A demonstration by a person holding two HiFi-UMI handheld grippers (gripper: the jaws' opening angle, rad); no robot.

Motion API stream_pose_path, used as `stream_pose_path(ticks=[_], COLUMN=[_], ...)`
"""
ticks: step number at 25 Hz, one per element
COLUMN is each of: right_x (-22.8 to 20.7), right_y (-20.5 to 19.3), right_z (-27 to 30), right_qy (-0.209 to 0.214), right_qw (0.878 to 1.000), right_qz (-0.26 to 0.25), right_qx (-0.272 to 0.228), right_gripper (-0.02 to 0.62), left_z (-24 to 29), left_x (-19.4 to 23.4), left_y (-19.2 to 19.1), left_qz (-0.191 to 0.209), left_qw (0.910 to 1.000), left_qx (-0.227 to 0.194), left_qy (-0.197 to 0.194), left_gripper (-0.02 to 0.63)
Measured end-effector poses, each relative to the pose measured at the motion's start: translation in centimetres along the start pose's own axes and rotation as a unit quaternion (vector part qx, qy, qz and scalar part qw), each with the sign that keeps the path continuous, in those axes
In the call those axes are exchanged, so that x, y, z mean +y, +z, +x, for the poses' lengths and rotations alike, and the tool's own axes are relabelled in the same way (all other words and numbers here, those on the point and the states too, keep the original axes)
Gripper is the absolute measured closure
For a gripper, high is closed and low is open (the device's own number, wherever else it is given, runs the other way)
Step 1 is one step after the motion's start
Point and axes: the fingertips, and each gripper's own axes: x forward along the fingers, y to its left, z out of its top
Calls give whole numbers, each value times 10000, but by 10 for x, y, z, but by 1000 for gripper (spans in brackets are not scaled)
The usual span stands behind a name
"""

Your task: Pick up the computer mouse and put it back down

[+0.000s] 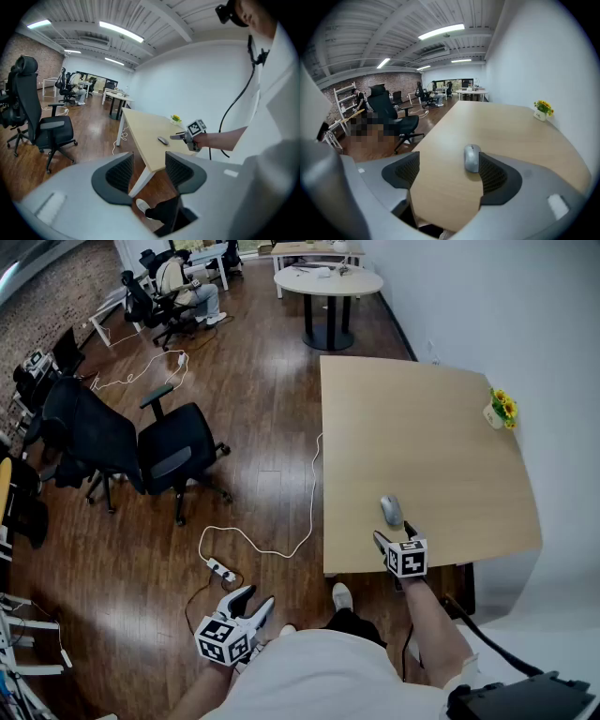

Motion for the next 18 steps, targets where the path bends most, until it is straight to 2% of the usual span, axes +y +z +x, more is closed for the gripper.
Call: stream_pose_path(ticks=[4, 7, 11, 14, 15, 18], right_x=[-70, -99, -120, -120, -118, -117], right_y=[0, -5, -18, -26, -25, -20], right_z=[67, 106, 149, 145, 145, 152], right_qy=[-133, -51, 67, -37, -42, 25], right_qw=[9995, 9989, 9976, 9983, 9984, 9977], right_qz=[-67, 14, 45, -24, -63, -157], right_qx=[264, 460, 682, 589, 569, 655], right_gripper=[196, 196, 206, 249, 297, 301], left_z=[53, 75, 100, 98, 99, 109], left_x=[-15, -24, -25, -30, -30, -29], left_y=[24, 36, 37, 31, 31, 35], left_qz=[-34, -68, -291, -390, -416, -418], left_qw=[9997, 9990, 9970, 9952, 9947, 9943], left_qx=[-107, -115, -17, -11, -17, -13], left_qy=[217, 421, 722, 901, 938, 980], left_gripper=[413, 413, 413, 413, 413, 413])
